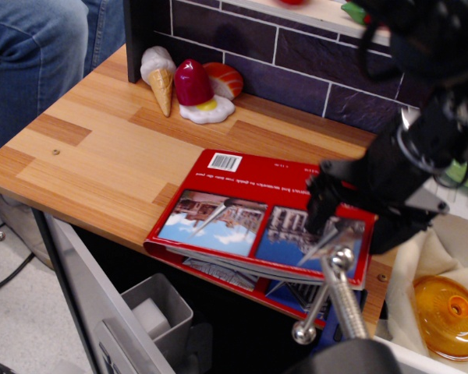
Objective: Open book
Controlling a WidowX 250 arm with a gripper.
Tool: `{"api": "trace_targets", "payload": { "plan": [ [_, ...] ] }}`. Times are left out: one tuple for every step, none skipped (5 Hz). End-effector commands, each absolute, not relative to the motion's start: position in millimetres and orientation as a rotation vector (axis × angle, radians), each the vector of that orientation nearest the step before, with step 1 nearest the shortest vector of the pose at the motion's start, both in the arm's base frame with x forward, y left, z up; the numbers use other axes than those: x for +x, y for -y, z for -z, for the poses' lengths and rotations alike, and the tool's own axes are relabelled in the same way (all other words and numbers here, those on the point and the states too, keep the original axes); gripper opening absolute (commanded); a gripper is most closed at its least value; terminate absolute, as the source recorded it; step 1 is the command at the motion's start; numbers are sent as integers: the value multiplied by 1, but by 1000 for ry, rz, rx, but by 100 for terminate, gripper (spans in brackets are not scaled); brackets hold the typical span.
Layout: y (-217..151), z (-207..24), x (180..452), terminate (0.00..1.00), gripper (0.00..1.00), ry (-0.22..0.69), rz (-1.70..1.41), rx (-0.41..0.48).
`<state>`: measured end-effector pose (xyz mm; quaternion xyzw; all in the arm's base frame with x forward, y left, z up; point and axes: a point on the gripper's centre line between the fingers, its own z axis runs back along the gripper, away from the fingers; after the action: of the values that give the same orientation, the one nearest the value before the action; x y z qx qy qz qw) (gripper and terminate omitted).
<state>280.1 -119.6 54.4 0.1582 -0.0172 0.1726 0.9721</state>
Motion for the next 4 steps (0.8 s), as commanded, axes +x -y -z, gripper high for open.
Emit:
{"api": "trace_targets", "payload": {
  "plan": [
    [29, -123, 252, 0, 100, -22, -370, 365],
    [-15, -137, 232, 0, 100, -4, -551, 426],
    [-60, -135, 216, 0, 100, -43, -673, 544],
    [-93, -133, 206, 0, 100, 31, -737, 681]
  ]
}}
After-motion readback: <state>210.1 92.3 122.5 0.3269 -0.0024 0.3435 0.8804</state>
